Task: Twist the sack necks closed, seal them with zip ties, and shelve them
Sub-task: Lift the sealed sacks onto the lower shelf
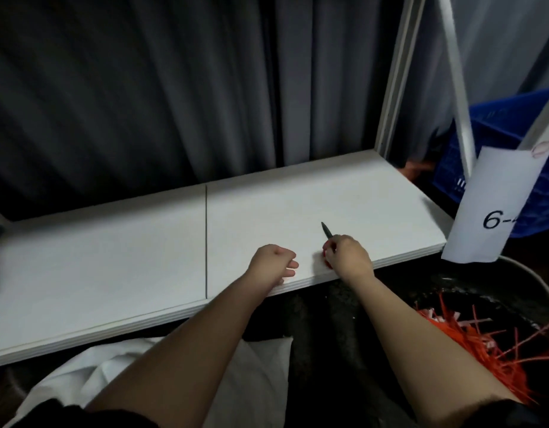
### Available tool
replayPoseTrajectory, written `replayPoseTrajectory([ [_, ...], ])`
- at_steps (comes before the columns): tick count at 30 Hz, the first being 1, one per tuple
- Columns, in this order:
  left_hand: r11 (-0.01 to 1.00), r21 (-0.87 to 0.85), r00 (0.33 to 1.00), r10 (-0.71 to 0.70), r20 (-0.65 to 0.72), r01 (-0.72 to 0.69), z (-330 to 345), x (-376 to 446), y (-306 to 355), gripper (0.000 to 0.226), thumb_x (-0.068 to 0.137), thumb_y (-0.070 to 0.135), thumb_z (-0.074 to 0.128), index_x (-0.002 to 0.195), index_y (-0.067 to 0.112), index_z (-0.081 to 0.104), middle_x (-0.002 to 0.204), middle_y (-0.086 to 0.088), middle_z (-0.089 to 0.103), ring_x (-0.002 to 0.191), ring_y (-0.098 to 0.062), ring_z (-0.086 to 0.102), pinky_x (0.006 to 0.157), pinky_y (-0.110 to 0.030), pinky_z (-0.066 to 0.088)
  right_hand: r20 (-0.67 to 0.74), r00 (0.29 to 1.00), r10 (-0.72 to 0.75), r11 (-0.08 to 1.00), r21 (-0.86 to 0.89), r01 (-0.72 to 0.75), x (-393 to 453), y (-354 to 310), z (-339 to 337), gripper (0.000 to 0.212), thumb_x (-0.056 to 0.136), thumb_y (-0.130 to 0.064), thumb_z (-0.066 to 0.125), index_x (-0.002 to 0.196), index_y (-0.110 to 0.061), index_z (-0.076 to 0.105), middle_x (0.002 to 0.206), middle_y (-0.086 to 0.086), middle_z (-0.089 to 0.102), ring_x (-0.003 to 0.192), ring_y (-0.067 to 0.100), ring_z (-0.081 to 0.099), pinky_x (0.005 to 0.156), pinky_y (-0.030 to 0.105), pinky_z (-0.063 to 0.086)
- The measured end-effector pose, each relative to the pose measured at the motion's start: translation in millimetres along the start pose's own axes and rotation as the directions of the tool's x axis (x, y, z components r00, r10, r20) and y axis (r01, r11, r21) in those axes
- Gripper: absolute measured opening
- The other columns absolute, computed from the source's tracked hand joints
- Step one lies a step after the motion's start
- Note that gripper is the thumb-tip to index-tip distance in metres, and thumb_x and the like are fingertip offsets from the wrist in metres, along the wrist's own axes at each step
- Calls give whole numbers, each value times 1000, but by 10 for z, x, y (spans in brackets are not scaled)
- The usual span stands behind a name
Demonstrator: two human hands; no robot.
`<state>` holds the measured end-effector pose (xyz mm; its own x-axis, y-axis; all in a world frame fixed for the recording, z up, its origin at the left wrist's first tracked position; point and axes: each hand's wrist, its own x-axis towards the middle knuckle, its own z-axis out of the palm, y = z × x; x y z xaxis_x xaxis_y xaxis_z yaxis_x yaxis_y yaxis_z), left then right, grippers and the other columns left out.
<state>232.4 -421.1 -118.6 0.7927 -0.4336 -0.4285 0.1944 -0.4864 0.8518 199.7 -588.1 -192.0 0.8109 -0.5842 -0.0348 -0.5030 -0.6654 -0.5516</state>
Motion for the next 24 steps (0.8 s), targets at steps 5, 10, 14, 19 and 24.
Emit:
replayPoseTrajectory([
  [5, 996, 12, 994, 90, -62, -89, -475, -819, 384, 10, 95, 18, 48, 98, 13, 56, 90, -4, 65, 69, -11, 60, 57, -23, 38, 132, 985, -115, 992, -30, 120, -606, -697, -491, 26, 92, -18, 45, 104, -12, 68, 110, 7, 69, 103, 29, 61, 83, 31, 46],
  [10, 989, -10, 979, 145, -141, -148, -1069, -1830, 488, 13, 94, 20, 50, 102, 12, 56, 87, -3, 66, 70, -12, 62, 61, -24, 41, 303, 924, -232, 962, -66, 263, -1283, -1504, -862, 24, 90, -21, 46, 99, -14, 67, 102, 4, 70, 95, 25, 63, 77, 32, 49],
  [14, 984, -49, 956, 154, -248, -171, -1539, -2605, 360, 16, 94, 20, 50, 105, 11, 58, 87, -3, 66, 70, -12, 62, 62, -24, 41, 416, 848, -327, 904, -122, 409, -1928, -2165, -1004, 23, 89, -20, 47, 99, -15, 66, 103, 3, 70, 95, 23, 64, 80, 32, 51],
  [19, 988, -85, 928, 93, -362, -132, -1971, -3275, -106, 11, 94, 20, 48, 98, 13, 56, 88, -4, 66, 70, -14, 61, 62, -24, 40, 541, 730, -419, 806, -149, 573, -2746, -2793, -938, 16, 88, -19, 50, 94, -17, 65, 105, 3, 71, 86, 18, 60, 77, 27, 46],
  [24, 998, -36, 869, 22, -494, -46, -2230, -3668, -827, 24, 89, 10, 49, 66, 11, 53, 68, -12, 57, 60, -25, 53, 51, -26, 35, 651, 657, -381, 768, -173, 617, -3389, -3024, -508, 46, 90, -27, 57, 132, -11, 49, 136, 12, 53, 122, 27, 51, 98, 31, 41],
])
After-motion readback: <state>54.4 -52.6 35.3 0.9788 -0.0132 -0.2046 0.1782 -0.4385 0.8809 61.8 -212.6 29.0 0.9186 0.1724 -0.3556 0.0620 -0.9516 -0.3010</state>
